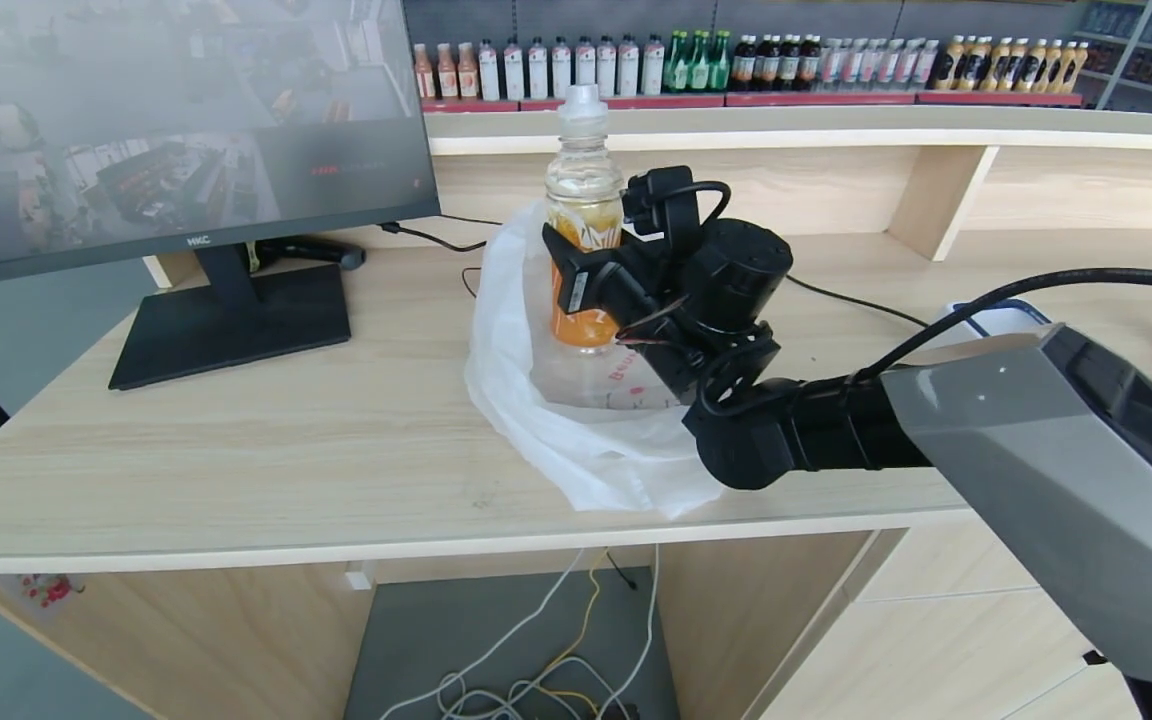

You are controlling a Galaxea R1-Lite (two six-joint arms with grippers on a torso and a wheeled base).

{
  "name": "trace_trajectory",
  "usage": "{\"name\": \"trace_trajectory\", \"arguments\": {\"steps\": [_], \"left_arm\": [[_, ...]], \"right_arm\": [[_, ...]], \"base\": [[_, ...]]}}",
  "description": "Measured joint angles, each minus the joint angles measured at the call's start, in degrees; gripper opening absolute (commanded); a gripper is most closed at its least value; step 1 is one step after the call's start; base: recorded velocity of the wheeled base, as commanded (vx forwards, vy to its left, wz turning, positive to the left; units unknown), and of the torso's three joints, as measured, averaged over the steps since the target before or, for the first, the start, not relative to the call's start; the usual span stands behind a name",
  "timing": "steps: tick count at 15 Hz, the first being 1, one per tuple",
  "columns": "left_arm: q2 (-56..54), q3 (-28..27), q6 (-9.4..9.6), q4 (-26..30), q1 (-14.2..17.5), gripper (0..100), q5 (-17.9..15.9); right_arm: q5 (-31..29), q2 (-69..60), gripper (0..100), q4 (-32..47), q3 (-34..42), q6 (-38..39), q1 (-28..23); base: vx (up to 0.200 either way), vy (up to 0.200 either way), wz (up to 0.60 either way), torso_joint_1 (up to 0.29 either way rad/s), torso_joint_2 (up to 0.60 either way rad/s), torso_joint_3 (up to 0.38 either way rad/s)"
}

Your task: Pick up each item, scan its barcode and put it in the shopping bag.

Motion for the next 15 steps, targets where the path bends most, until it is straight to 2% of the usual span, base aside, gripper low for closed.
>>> {"name": "trace_trajectory", "arguments": {"steps": [15], "left_arm": [[0.0, 0.0, 0.0, 0.0, 0.0, 100, -0.02]], "right_arm": [[0.18, 1.55, 0, -0.55, 0.43, 1.06, 0.0]], "base": [[0.0, 0.0, 0.0, 0.0, 0.0, 0.0]]}}
